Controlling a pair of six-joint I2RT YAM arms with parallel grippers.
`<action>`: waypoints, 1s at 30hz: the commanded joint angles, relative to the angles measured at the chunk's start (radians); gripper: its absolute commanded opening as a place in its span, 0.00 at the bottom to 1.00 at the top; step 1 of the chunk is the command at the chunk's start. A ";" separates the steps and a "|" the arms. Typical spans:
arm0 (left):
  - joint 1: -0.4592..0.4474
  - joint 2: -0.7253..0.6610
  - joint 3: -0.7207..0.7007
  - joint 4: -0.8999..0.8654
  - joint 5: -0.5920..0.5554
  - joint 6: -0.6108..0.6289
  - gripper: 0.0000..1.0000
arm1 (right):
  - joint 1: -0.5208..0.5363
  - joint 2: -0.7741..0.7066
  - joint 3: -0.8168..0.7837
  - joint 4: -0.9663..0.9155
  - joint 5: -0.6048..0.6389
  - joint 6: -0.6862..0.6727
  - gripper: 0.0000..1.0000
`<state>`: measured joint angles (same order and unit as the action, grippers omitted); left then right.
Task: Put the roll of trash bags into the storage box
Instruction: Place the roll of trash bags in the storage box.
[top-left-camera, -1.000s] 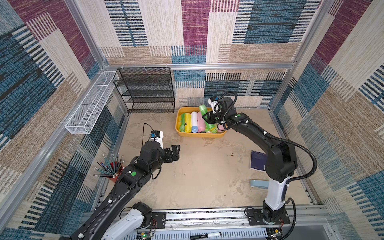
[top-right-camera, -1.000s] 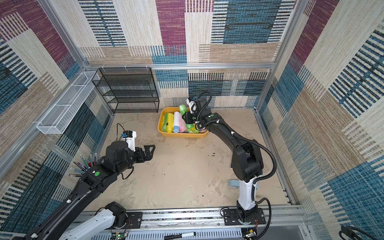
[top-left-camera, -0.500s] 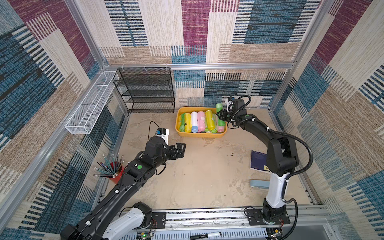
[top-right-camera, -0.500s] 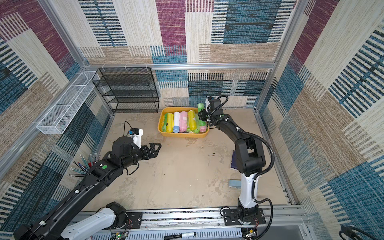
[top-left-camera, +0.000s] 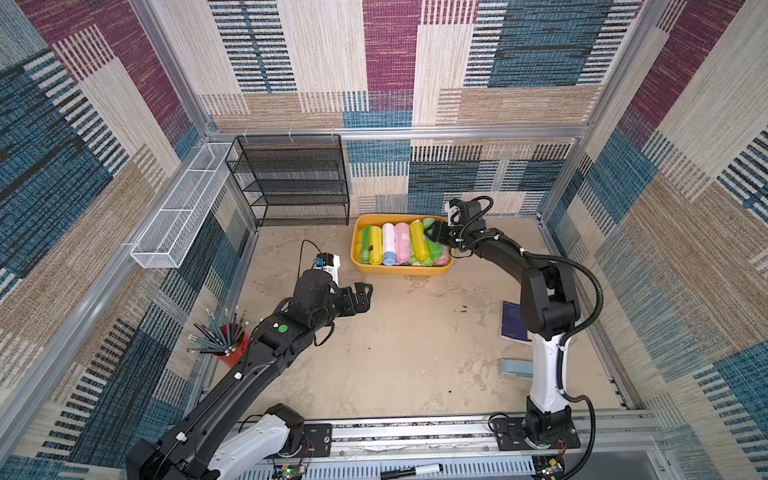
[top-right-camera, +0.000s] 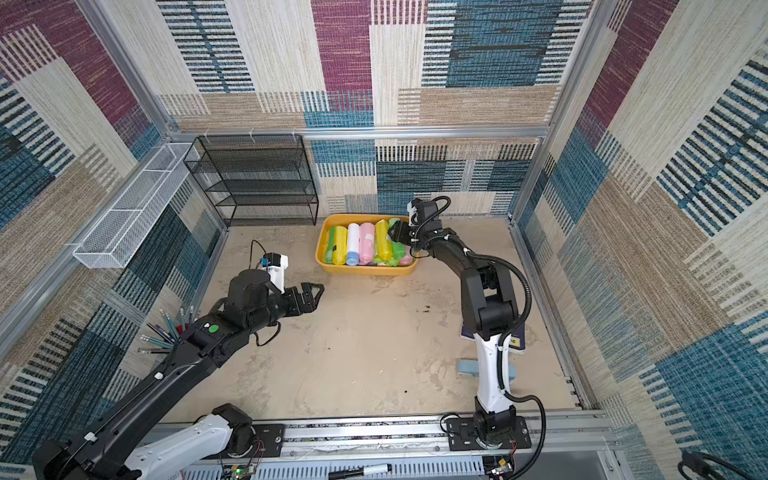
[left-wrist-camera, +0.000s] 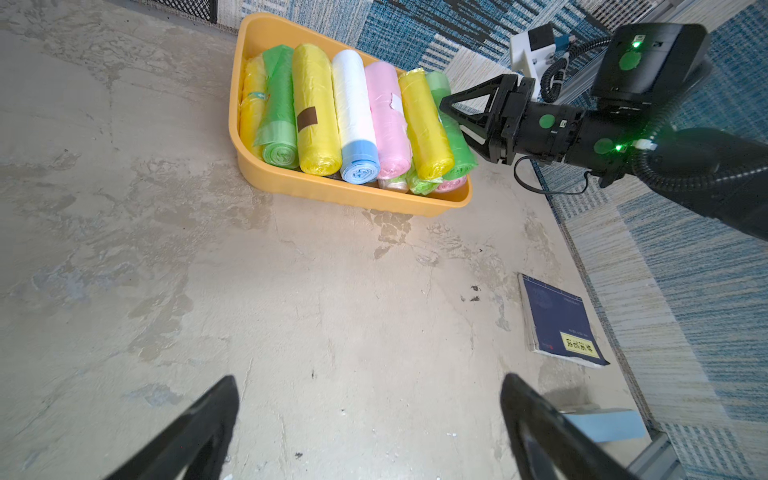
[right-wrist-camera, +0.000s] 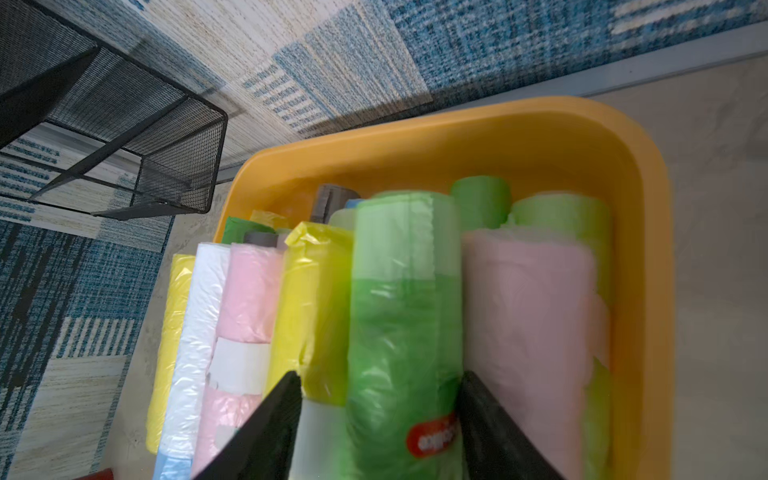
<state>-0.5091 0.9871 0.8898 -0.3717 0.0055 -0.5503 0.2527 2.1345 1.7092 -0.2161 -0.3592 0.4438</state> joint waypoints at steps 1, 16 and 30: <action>0.000 -0.001 0.003 0.010 -0.014 0.023 0.98 | 0.000 -0.003 0.016 0.014 -0.021 0.008 0.69; 0.001 -0.051 0.021 -0.030 -0.143 0.025 0.98 | -0.003 -0.162 -0.054 -0.024 0.230 -0.049 0.99; 0.029 -0.079 -0.080 0.044 -0.464 0.095 0.98 | -0.052 -0.633 -0.547 0.211 0.480 -0.059 0.99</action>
<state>-0.4915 0.9020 0.8364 -0.3851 -0.3511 -0.5186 0.2070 1.5684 1.2354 -0.1184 0.0505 0.3882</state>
